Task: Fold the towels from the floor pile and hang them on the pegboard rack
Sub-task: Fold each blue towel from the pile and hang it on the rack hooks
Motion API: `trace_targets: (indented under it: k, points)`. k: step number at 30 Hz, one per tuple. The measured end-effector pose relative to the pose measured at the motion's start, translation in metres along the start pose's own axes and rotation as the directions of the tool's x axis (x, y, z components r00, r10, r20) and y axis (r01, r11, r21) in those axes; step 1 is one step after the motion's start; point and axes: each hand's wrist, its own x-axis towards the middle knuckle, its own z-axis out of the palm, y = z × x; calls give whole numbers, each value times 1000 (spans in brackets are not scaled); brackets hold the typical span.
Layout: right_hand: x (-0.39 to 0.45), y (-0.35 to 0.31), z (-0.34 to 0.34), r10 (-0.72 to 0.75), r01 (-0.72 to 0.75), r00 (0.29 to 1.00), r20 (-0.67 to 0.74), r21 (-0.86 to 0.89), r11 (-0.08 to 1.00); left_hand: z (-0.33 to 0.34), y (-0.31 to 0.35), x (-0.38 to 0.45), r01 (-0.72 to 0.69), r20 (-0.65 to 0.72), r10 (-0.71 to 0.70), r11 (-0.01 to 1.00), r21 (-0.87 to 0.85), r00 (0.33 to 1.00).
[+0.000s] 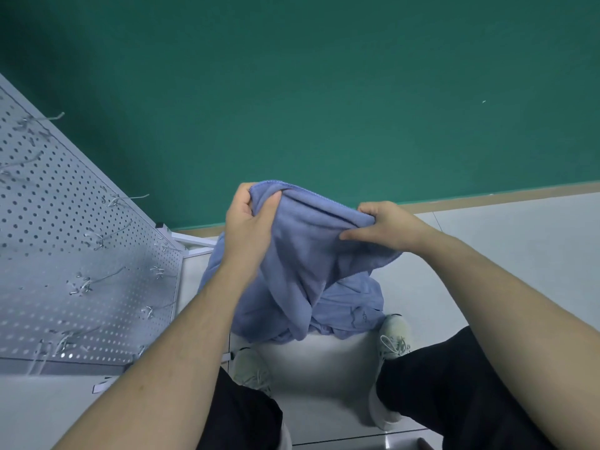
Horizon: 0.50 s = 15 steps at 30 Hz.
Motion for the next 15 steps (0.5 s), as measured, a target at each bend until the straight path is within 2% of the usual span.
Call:
trace_targets:
  k: [4,8,11,15]
  points:
    - [-4,11,-13,95,-98,994,50,45,994,-16,-10,3,103,-8,-104,994,-21,995]
    - [-11,21,-19,124,-125,992,24,344,931,-24,-11,7,216,-10,-222,956,-196,975]
    - [-12,26,-23,134,-95,991,-20,595,798,-29,-8,9,368,52,-369,888,-276,928]
    - [-10,19,-25,153,-58,988,-27,848,528,-29,-3,7,497,158,-473,794,-349,867]
